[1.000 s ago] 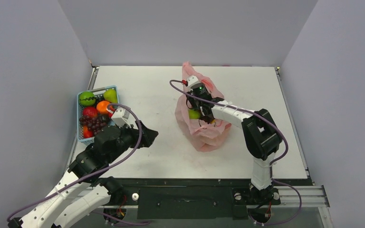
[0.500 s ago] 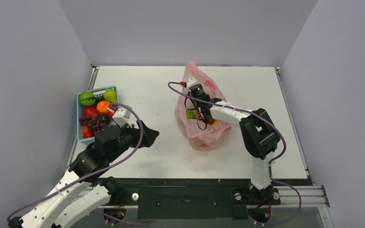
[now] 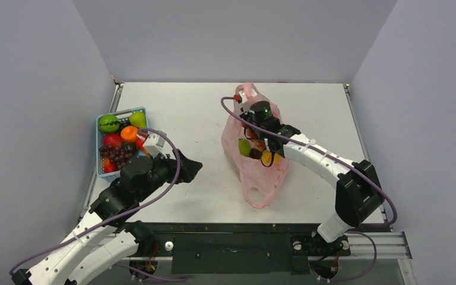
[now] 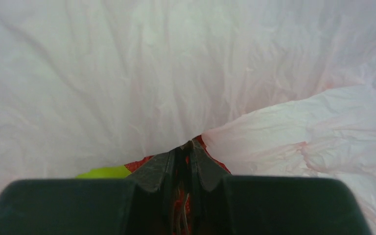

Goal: Take the fake fruits out of the plastic bag
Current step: Take out the fake fruit from the plastic bag.

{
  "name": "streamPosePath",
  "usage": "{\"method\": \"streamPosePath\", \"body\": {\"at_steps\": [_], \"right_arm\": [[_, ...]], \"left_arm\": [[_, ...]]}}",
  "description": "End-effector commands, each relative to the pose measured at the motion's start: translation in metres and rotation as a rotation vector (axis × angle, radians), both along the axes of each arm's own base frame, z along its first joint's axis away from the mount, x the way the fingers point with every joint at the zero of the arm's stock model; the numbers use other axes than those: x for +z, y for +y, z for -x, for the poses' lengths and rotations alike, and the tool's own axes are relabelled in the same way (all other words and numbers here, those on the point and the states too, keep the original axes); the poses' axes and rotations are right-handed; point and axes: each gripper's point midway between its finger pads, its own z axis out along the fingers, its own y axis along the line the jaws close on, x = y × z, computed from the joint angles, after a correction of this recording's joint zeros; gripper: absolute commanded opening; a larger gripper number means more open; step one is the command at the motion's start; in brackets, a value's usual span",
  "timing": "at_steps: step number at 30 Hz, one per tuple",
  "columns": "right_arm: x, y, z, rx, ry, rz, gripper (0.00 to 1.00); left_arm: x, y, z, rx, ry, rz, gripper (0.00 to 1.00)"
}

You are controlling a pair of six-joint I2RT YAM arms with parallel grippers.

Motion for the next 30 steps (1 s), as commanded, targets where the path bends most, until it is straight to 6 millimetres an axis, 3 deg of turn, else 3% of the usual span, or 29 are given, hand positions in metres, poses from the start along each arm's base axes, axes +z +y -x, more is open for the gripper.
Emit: {"method": "streamPosePath", "body": {"at_steps": [1, 7, 13, 16, 20, 21, 26, 30], "right_arm": [[0.035, 0.012, 0.006, 0.097, -0.026, -0.103, 0.0], [0.021, 0.026, 0.017, 0.124, 0.129, -0.192, 0.0], [-0.031, 0.032, 0.021, 0.017, 0.33, -0.284, 0.0], [-0.054, 0.025, 0.018, -0.032, 0.391, -0.304, 0.0], [-0.076, 0.016, 0.011, -0.071, 0.409, -0.247, 0.13], [-0.08, 0.012, 0.009, -0.085, 0.41, -0.222, 0.2], [-0.081, 0.012, 0.014, -0.075, 0.407, -0.201, 0.45], [-0.09, 0.004, 0.015, -0.099, 0.389, -0.153, 0.5]], "left_arm": [[0.023, -0.016, -0.003, -0.041, -0.042, 0.109, 0.7], [0.031, -0.039, -0.01, -0.105, -0.045, 0.157, 0.72], [0.027, -0.067, -0.023, -0.172, -0.019, 0.169, 0.72], [0.024, -0.075, -0.024, -0.193, -0.007, 0.191, 0.71], [0.018, -0.071, -0.019, -0.19, 0.002, 0.204, 0.7], [0.018, -0.068, -0.019, -0.178, 0.0, 0.205, 0.7], [0.012, -0.052, -0.014, -0.136, -0.004, 0.194, 0.72], [0.009, -0.047, -0.014, -0.122, -0.001, 0.186, 0.73]]}}
